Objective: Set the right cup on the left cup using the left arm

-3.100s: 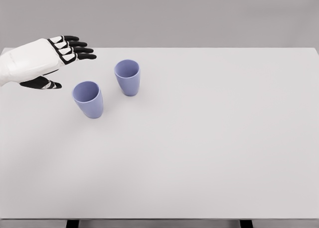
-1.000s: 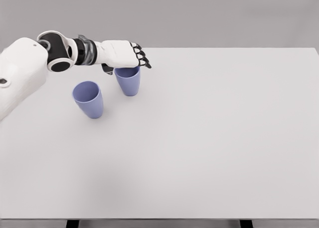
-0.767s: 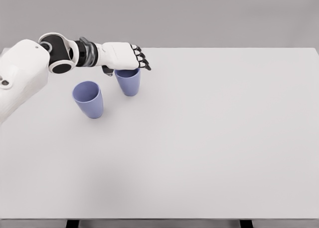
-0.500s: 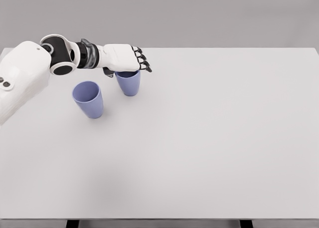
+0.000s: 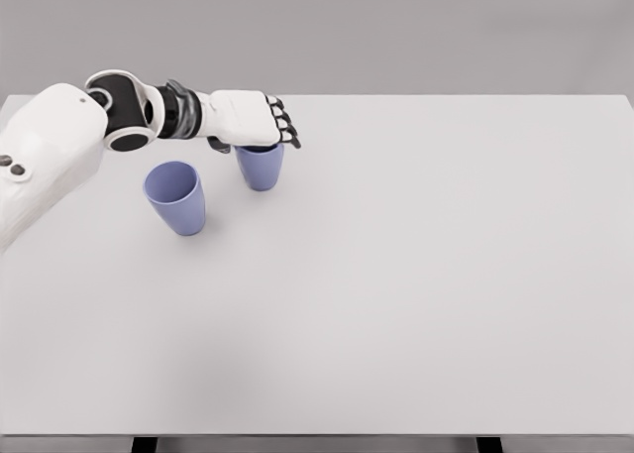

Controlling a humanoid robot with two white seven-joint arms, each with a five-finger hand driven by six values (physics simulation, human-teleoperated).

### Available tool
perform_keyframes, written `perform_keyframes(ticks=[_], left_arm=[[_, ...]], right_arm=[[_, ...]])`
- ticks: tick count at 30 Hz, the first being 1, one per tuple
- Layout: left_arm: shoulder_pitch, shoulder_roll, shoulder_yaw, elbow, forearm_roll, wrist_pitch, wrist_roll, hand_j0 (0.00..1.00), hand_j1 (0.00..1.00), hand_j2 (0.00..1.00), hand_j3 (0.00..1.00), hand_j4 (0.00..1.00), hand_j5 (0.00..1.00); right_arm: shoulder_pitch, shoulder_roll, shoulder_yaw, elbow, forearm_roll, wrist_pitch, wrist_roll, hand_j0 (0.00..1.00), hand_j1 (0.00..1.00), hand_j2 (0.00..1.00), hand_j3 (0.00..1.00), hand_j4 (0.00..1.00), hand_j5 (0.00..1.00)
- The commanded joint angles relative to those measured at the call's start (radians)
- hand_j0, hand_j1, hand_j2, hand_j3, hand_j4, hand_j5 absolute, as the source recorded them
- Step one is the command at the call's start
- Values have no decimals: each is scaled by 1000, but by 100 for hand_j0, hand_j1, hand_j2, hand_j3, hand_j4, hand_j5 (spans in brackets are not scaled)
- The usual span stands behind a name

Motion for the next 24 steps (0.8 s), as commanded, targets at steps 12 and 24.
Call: perform_keyframes(ticks=[12,24], left_arm=[[-2,1,-4,-1,-3,1,-18,82,82,82,82,82,82],[-6,9,4,0,14,1,-41,73,73,73,73,73,73]], right_arm=[[0,0,0,0,0,0,-1,100,100,100,100,100,100],[0,0,0,0,0,0,0,100,100,100,100,100,100]])
